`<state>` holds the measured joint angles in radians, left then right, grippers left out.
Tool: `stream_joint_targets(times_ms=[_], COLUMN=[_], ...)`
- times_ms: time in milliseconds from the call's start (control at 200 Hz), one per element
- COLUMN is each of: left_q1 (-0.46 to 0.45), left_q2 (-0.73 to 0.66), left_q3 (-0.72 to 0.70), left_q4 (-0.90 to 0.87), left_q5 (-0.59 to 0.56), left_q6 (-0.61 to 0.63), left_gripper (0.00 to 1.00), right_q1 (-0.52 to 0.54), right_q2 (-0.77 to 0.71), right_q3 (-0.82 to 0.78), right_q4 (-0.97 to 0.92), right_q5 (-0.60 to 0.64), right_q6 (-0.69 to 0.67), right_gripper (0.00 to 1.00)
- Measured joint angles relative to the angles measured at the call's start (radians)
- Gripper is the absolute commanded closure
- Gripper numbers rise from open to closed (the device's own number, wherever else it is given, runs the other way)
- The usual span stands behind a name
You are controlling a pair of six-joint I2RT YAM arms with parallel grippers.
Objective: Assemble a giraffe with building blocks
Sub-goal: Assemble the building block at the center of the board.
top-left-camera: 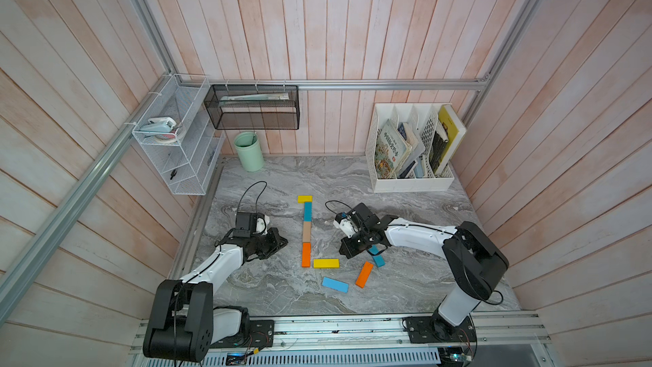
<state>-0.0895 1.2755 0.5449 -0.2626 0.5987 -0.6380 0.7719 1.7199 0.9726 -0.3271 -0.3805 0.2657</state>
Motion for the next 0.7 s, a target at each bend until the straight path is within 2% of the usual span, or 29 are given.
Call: stream_joint_targets(times_ms=[700], left_q1=[0.000], left_q2=[0.000], left_q3=[0.000], left_q4=[-0.003], left_q5=[0.000], left_q6=[0.003], left_gripper=[1.00], right_q1=[0.063], right_q2=[0.002], right_q3=[-0.071], right_q4=[0.042], right_q5=[-0.003], right_q6=[0.070], right_gripper=[1.00])
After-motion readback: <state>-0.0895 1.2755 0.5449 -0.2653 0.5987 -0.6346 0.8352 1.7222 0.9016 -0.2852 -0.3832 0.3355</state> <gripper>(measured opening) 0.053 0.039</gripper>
